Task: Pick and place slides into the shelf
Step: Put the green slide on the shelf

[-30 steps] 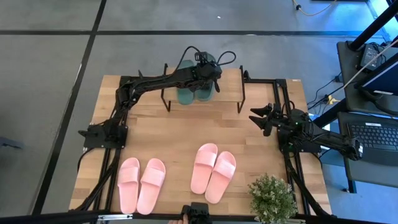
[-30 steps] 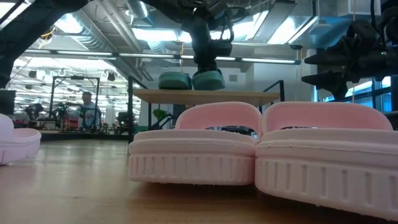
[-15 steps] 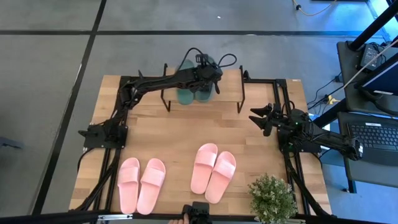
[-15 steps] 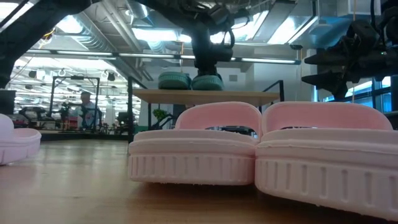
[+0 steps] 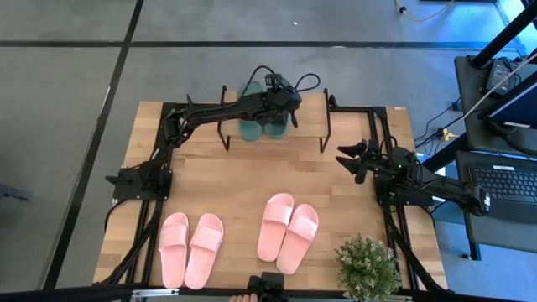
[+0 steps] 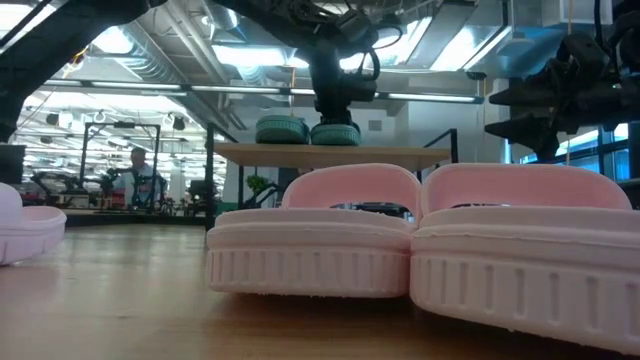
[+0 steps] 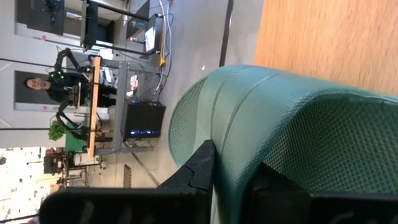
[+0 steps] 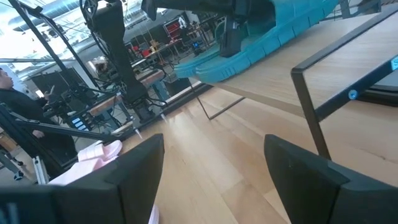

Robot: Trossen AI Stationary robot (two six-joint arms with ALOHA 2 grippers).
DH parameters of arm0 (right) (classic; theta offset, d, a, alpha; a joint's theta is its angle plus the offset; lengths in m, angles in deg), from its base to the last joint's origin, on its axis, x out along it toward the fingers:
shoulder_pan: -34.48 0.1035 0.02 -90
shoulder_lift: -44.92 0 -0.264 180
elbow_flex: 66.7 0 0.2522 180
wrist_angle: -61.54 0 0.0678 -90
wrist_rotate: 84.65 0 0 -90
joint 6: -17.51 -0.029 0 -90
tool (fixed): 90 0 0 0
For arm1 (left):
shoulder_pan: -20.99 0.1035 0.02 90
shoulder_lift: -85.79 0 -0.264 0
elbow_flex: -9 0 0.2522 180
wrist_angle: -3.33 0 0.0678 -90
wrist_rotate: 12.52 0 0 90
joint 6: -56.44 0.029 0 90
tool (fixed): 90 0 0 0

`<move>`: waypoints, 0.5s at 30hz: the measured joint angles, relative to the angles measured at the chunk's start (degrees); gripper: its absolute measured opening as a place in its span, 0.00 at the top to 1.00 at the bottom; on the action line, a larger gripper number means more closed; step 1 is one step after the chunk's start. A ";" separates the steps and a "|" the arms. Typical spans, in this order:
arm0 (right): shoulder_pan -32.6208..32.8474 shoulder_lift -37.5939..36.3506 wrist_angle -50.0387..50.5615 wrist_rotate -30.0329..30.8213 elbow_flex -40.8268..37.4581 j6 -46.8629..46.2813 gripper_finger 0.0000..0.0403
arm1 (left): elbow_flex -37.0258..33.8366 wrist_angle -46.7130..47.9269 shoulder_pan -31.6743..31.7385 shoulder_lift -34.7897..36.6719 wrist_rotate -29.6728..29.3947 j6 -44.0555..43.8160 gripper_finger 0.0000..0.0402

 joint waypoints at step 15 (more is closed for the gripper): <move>0.00 0.00 -0.01 0.00 0.00 -0.12 0.31 | -0.02 0.70 -0.11 0.00 -0.11 0.84 0.85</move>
